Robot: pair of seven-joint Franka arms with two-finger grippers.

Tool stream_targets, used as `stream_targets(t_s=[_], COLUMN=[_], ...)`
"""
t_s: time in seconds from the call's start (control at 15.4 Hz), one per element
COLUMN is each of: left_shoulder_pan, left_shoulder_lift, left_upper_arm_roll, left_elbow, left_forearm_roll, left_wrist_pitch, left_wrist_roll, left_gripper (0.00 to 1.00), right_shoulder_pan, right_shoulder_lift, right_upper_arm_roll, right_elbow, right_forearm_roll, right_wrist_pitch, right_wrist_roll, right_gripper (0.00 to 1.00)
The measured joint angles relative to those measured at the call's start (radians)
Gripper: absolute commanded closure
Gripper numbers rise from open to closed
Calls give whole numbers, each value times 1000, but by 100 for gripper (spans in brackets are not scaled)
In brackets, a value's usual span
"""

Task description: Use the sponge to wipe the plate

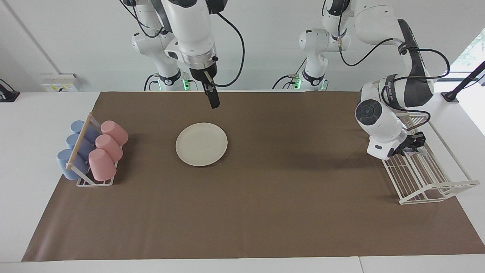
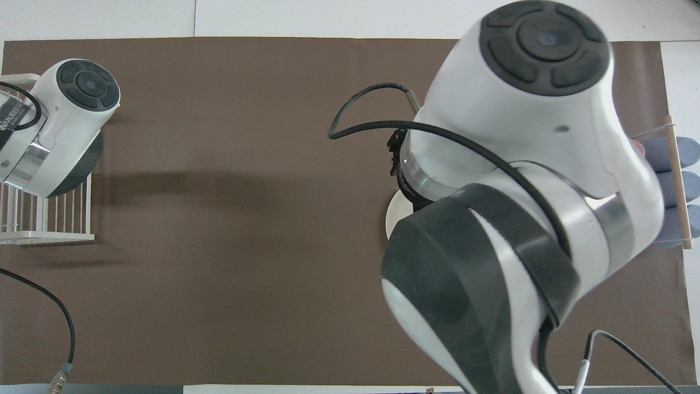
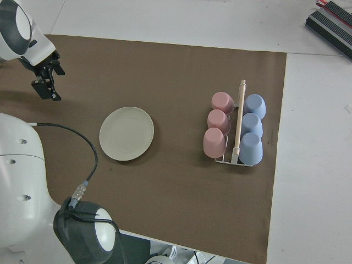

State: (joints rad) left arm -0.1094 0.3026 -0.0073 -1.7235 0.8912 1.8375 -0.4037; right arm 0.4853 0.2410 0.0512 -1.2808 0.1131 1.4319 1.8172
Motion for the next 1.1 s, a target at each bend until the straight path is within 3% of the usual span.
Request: stream_targets(t_s=[0.32, 0.45, 0.78, 1.1], left_shoulder_pan=[0, 1, 3, 94], left_shoulder_lift=[-3, -13, -49, -137], left_upper_arm_roll=[2, 4, 10, 16], left_elbow=[42, 100, 285, 328], left_forearm_roll=[-2, -85, -447, -910], left_wrist_pitch=[-10, -47, -257, -359], left_wrist_roll=[-27, -29, -29, -28], left_gripper=[100, 100, 100, 100], right_shoulder_pan=[54, 93, 145, 159], right_shoulder_lift=[38, 75, 97, 97], right_upper_arm_roll=[-4, -5, -4, -3], right_elbow=[45, 81, 106, 106], right_forearm_roll=[-1, -2, -5, -5], right_wrist_pitch=[9, 33, 67, 81], right_wrist_roll=[157, 220, 279, 293], right_gripper=[0, 0, 0, 0])
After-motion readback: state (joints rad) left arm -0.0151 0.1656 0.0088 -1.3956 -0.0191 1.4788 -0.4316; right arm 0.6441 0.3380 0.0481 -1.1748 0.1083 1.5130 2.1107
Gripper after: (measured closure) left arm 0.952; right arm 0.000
